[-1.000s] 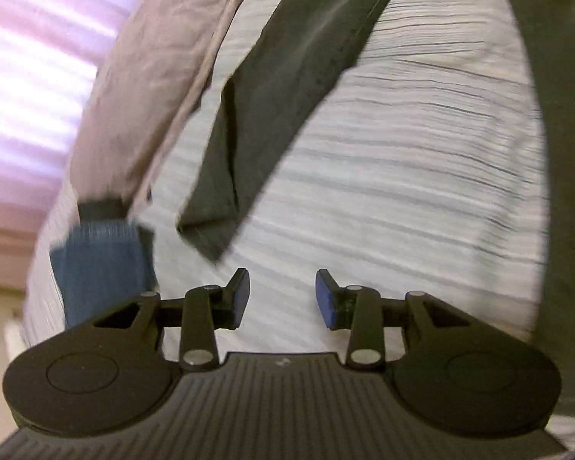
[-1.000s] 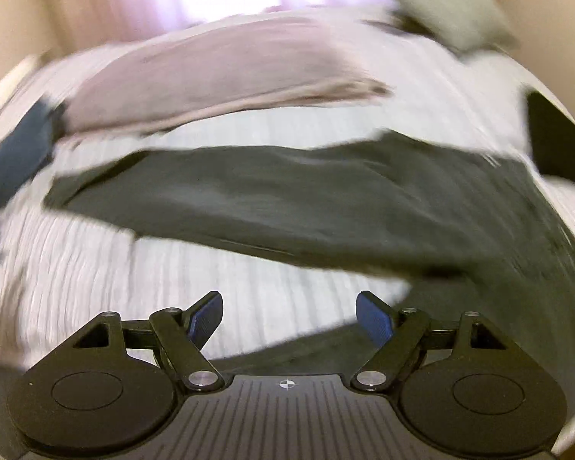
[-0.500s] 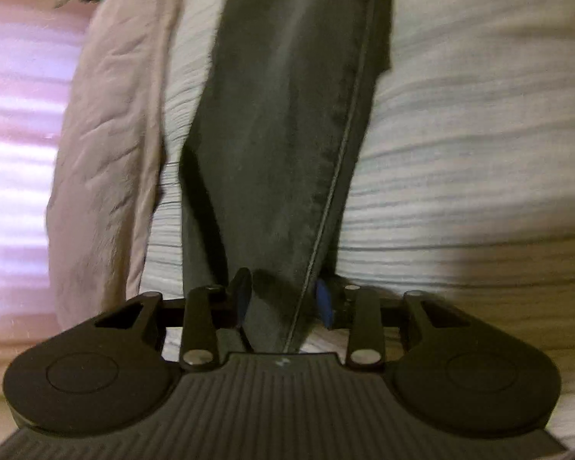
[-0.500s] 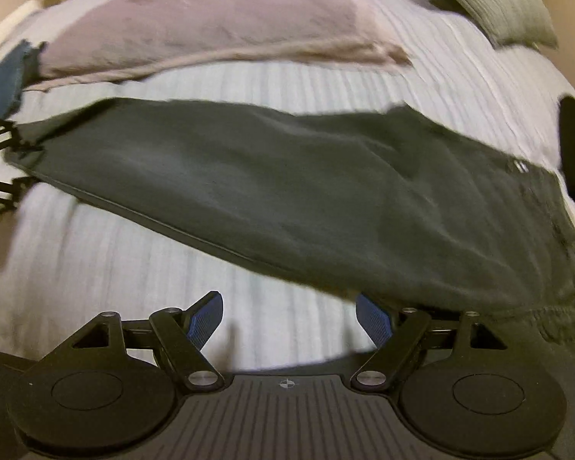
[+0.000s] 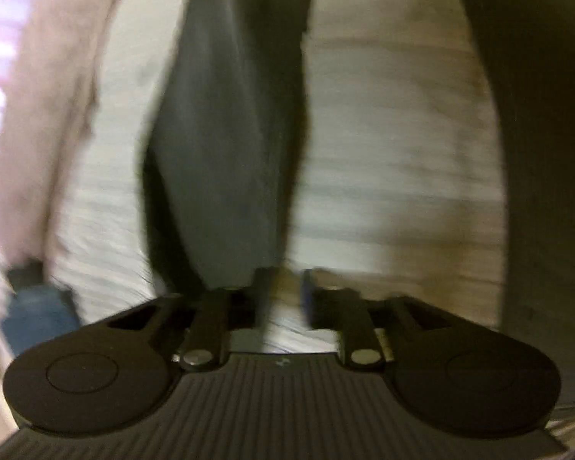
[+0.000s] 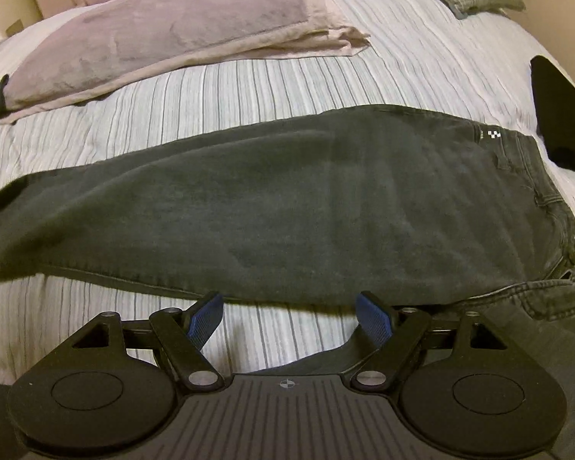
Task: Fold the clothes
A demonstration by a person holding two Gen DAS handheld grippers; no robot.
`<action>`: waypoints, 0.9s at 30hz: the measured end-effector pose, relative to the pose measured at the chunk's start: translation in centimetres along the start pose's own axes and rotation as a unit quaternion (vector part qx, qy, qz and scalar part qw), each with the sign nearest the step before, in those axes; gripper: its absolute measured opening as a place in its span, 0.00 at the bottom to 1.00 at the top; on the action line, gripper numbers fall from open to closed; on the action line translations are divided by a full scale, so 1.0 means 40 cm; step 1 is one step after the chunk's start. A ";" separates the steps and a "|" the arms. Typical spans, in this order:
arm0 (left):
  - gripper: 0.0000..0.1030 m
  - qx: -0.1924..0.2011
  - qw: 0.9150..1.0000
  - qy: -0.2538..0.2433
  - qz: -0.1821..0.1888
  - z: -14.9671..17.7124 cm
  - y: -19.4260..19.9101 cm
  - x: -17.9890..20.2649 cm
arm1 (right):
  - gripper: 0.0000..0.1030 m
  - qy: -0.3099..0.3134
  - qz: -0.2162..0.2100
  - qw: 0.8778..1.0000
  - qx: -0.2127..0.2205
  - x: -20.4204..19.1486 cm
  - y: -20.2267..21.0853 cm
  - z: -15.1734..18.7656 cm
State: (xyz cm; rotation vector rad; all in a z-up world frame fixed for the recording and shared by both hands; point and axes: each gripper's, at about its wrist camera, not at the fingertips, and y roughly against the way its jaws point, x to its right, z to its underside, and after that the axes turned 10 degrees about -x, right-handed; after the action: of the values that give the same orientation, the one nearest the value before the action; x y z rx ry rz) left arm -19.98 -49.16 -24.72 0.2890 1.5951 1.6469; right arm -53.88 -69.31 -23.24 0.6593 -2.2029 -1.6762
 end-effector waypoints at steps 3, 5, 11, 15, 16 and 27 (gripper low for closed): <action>0.39 0.037 0.997 0.055 0.037 0.048 0.019 -0.041 | 0.77 0.005 0.002 1.000 0.001 -0.007 0.003 0.002; 0.36 0.072 0.993 0.080 0.042 0.059 0.035 -0.078 | 0.77 0.011 0.004 1.000 -0.006 -0.016 -0.003 0.013; 0.38 0.097 0.981 0.138 0.094 0.034 -0.027 -0.209 | 0.77 0.021 0.006 1.000 -0.020 -0.056 -0.009 0.032; 0.34 0.056 0.979 0.197 0.021 0.056 -0.065 -0.294 | 0.77 0.037 0.013 0.999 -0.005 -0.074 0.014 0.045; 0.34 0.054 0.978 0.201 0.006 0.061 -0.056 -0.300 | 0.77 0.032 0.015 0.999 -0.004 -0.072 0.017 0.052; 0.54 0.119 0.984 0.129 -0.010 -0.031 0.081 -0.136 | 0.77 -0.123 0.025 0.992 -0.001 0.004 0.087 0.183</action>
State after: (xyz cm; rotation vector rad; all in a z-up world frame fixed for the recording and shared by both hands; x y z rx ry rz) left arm -18.51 -53.32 -20.00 0.1865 1.9884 1.5256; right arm -58.23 -62.62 -21.93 0.4097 -2.3597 -1.8189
